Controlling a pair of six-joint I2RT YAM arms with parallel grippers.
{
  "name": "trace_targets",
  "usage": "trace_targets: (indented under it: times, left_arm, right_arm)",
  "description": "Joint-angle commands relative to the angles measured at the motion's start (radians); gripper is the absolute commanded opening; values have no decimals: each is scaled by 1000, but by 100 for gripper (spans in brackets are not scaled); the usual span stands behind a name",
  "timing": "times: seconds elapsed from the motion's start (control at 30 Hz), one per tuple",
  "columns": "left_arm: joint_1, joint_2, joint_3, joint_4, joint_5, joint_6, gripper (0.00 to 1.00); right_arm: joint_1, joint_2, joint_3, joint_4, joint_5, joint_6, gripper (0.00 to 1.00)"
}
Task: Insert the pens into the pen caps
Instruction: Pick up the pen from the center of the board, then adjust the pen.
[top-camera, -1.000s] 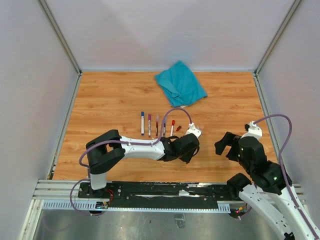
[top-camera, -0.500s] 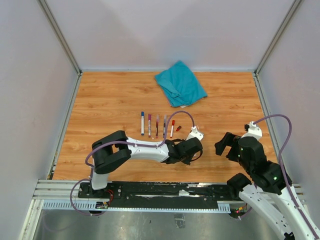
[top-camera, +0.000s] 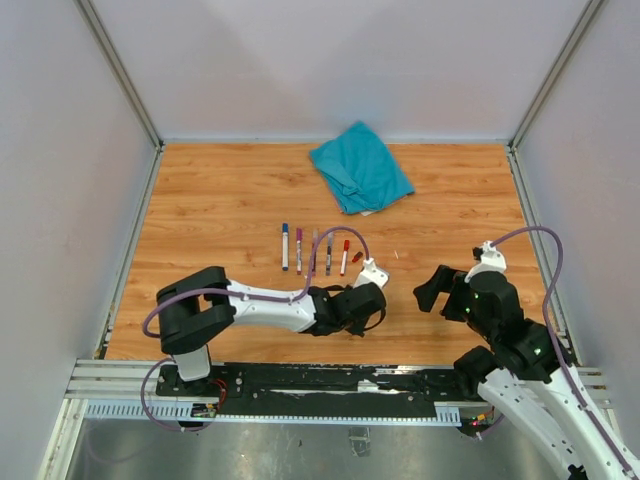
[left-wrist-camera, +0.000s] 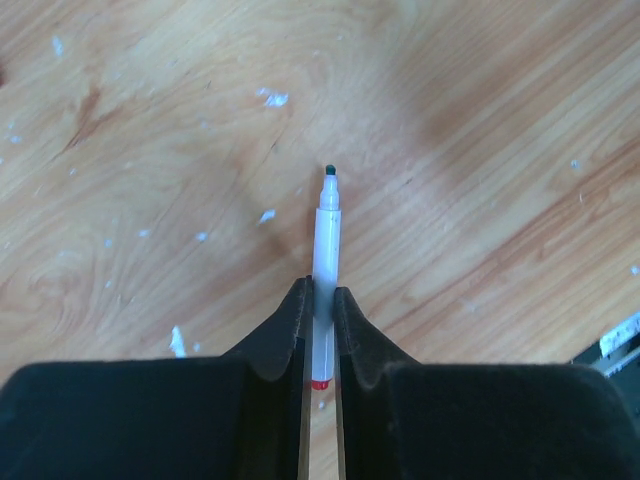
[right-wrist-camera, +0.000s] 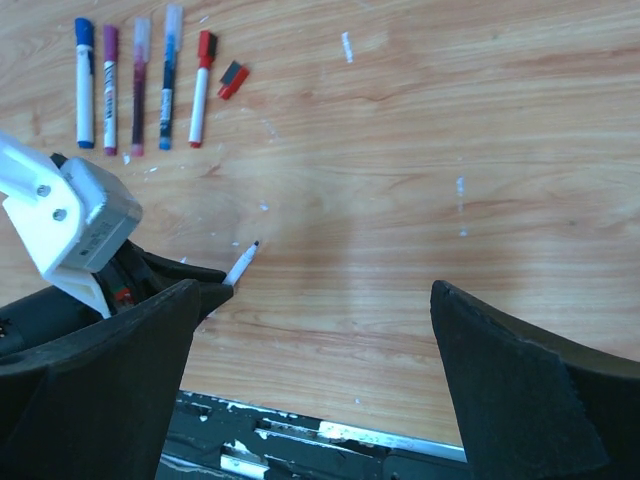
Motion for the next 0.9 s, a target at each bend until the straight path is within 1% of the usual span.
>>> trace_targets:
  times: [0.0, 0.23, 0.4, 0.47, 0.6, 0.77, 0.83, 0.87]
  left_arm:
    - [-11, -137, -87, 118, -2, -23, 7]
    - [-11, -304, -194, 203, -34, -71, 2]
    - [-11, -401, -250, 252, -32, -110, 0]
    - [-10, -429, -271, 274, -29, -122, 1]
    - [-11, -459, -283, 284, -32, -126, 1]
    - [-10, -465, -282, 276, -37, -118, 1]
    - [-10, -466, -283, 278, -36, -118, 0]
    - [-11, -466, -284, 278, -37, -118, 0]
  right_arm:
    - [-20, 13, -51, 149, -152, -14, 97]
    - [-20, 90, -113, 320, -296, 36, 96]
    - [-14, 174, -176, 510, -443, 143, 93]
    - [4, 203, -201, 594, -472, 195, 92]
    - [77, 221, -247, 727, -436, 272, 89]
    - [154, 255, -259, 787, -388, 300, 83]
    - [174, 275, -268, 796, -380, 320, 78]
    - [180, 281, -271, 797, -374, 331, 73]
